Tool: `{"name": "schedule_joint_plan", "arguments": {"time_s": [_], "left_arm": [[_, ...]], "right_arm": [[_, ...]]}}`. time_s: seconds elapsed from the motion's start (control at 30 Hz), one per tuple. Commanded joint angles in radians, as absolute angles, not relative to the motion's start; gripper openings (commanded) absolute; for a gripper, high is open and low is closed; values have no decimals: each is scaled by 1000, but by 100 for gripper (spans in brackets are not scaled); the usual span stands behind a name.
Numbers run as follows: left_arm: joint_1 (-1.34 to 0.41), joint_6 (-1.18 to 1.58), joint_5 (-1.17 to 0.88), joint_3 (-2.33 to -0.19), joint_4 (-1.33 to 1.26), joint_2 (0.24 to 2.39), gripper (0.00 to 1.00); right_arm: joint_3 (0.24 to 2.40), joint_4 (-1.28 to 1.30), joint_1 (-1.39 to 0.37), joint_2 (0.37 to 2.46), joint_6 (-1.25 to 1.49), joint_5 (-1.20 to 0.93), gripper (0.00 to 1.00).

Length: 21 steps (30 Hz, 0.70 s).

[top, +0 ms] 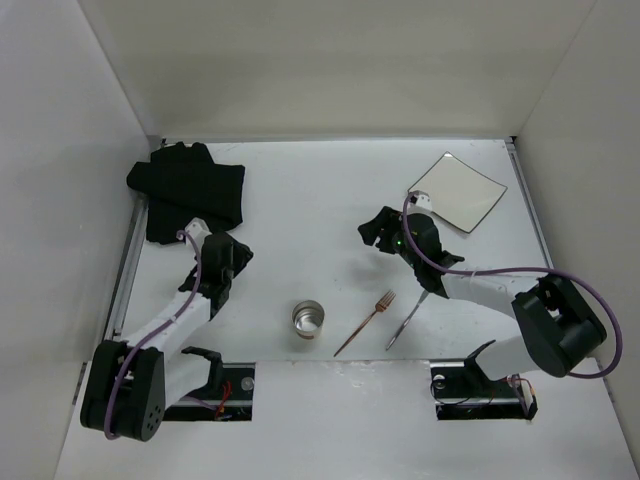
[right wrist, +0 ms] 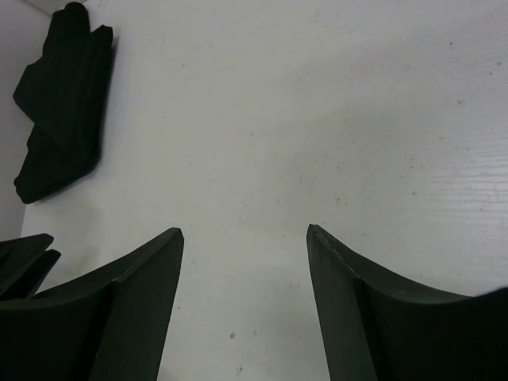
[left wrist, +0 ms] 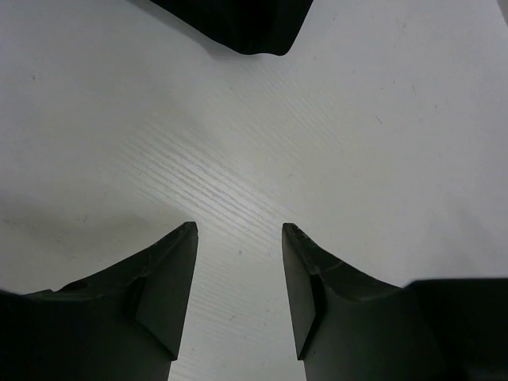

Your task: Set the dinner table for one person

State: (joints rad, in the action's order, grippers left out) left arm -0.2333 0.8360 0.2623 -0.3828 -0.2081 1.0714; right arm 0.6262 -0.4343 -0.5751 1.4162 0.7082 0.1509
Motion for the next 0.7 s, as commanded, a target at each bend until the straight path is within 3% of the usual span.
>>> {"name": "schedule_joint_plan", "arguments": {"time_s": [0.0,0.23,0.3,0.5,0.6,0.67], "left_arm": [[-217,859,252,-379,-233,1080,44],[-159,925,267,-350,-288,1085,45],[-116,952,268,-345,-305,1086,46],[7,1041,270,-360,-356,1153,49],[50,1086,278,-351,-417,1187,49],[77,1129,278,-344,-451,1210,49]], "right_arm": [[638,-494,-565,1407,713,147,70],[634,-494,-564,1394,716,143,70],[640,-488,-558,1407,718,130,62],[655,-485,-562,1426,716,100,23],[666,-474,-562,1440,715,89,21],[666,-472,-562,1433,709,92,27]]}}
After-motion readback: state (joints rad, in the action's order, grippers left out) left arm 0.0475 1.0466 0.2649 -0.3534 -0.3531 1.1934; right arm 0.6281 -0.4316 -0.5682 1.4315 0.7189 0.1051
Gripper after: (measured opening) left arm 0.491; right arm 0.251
